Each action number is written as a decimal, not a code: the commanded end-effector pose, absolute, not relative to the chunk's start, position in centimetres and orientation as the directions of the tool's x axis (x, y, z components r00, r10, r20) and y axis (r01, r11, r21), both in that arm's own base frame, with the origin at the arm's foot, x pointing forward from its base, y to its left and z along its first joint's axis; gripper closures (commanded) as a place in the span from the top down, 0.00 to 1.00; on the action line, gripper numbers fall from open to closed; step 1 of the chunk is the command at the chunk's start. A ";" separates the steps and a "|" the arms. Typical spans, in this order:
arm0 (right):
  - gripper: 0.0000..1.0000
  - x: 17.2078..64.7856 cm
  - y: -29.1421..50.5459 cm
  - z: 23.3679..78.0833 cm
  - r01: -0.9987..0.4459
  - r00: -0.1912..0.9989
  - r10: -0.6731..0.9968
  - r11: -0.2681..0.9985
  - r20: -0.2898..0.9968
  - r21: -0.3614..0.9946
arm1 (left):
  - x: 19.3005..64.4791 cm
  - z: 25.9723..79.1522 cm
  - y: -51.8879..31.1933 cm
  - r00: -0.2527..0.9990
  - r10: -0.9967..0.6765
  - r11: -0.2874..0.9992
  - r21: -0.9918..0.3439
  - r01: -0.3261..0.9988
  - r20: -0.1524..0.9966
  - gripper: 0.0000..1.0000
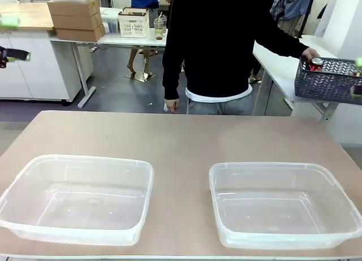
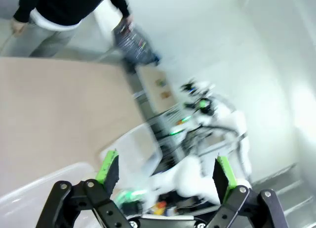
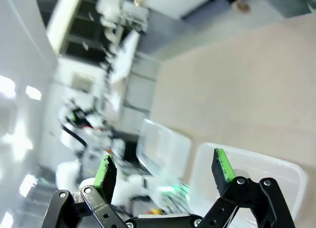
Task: Sort the waste into each basket.
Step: Pick up the Organizing box on the left side of the table and lift it.
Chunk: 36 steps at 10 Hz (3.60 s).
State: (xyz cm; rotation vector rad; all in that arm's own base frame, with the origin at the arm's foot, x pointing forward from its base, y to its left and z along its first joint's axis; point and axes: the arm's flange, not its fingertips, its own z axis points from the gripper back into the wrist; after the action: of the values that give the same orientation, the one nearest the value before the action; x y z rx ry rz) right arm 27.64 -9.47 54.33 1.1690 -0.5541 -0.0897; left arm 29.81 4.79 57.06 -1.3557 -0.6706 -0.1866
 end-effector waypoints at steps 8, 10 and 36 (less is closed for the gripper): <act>1.00 27.5 -7.1 54.8 -0.299 0.867 -0.214 0.498 0.449 0.814 | 29.2 57.8 2.9 0.769 0.126 0.345 -0.754 0.559 0.627 1.00; 1.00 27.5 -7.1 54.8 -0.299 0.867 -0.214 0.498 0.449 0.814 | 29.2 57.8 2.9 0.769 0.126 0.345 -0.754 0.559 0.627 1.00; 1.00 22.6 47.7 41.7 -0.046 0.999 0.042 0.975 0.021 0.218 | 26.5 46.1 2.0 0.979 -0.149 0.989 0.016 0.149 0.138 1.00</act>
State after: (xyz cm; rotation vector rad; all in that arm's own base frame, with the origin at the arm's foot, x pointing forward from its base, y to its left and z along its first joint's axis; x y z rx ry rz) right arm 21.29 45.09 42.87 0.2422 0.0018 0.1675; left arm 27.16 2.80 51.73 -0.0634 -0.1728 -0.1911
